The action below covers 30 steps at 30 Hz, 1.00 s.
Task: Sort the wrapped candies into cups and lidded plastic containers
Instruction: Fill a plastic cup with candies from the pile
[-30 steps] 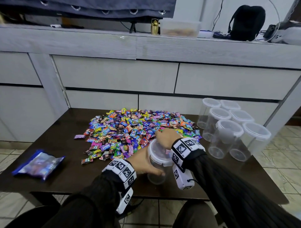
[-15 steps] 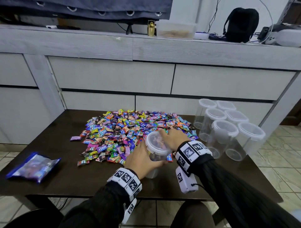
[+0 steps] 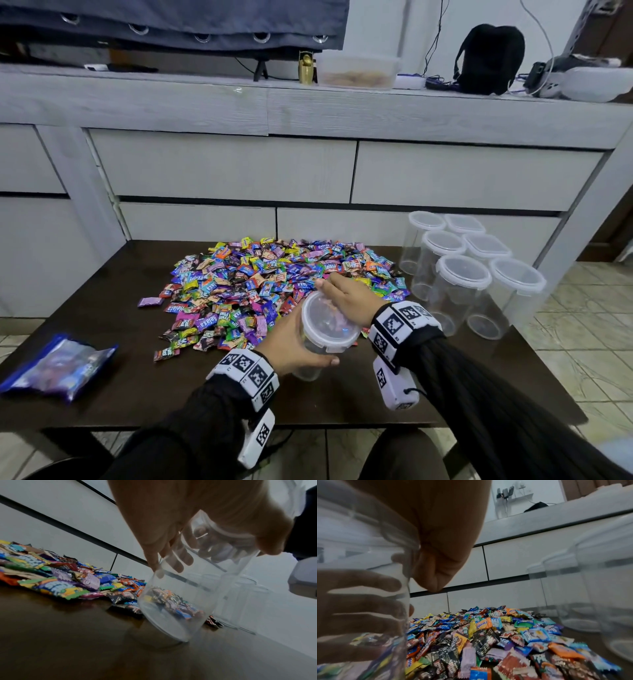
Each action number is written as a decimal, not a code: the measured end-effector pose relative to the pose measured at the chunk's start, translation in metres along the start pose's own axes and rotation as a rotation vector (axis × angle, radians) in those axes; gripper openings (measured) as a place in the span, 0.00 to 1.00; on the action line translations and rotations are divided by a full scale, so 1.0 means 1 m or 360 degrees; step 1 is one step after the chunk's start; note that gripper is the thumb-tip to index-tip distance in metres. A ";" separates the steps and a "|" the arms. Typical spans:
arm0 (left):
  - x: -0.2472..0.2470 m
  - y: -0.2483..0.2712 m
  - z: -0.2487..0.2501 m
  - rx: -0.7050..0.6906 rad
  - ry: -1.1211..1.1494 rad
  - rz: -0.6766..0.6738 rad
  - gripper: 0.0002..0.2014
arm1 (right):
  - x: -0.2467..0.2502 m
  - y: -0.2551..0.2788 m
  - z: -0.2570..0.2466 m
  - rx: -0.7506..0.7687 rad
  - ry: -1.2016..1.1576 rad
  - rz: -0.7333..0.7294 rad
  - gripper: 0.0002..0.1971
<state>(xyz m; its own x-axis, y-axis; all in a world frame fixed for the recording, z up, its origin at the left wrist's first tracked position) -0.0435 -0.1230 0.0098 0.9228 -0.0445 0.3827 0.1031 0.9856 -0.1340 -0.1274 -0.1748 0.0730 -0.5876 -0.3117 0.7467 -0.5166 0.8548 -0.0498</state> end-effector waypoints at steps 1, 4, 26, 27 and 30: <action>0.000 -0.001 -0.001 -0.0010 0.0019 0.0012 0.44 | 0.000 0.000 0.000 -0.0002 0.0011 -0.0009 0.17; -0.001 -0.005 -0.003 -0.0020 0.0037 0.0026 0.45 | 0.001 -0.002 0.001 -0.0038 0.0054 -0.0010 0.18; -0.003 0.011 0.022 0.0006 -0.0625 0.0474 0.45 | 0.034 0.006 0.052 -0.0640 0.0235 0.0398 0.20; -0.001 0.011 0.021 0.0048 -0.0643 0.0522 0.45 | 0.030 0.005 0.050 -0.0633 0.0186 0.0365 0.21; 0.002 0.011 0.014 0.0166 -0.0662 0.0582 0.50 | 0.015 0.001 0.043 -0.0580 0.0139 0.0287 0.23</action>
<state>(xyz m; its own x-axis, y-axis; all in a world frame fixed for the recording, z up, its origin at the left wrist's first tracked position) -0.0460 -0.1103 0.0223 0.6653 0.3504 0.6592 -0.2526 0.9366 -0.2429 -0.1636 -0.1965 0.0560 -0.5857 -0.1204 0.8016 -0.1467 0.9883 0.0412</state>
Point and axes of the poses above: each hand's wrist, its own y-axis away from the middle knuckle, its own x-axis out of the back of the hand, z = x × y, the point moved 10 cm from there along -y, towards the middle knuckle, and after that the axes turned 3 degrees about z, right-handed, at the moved point
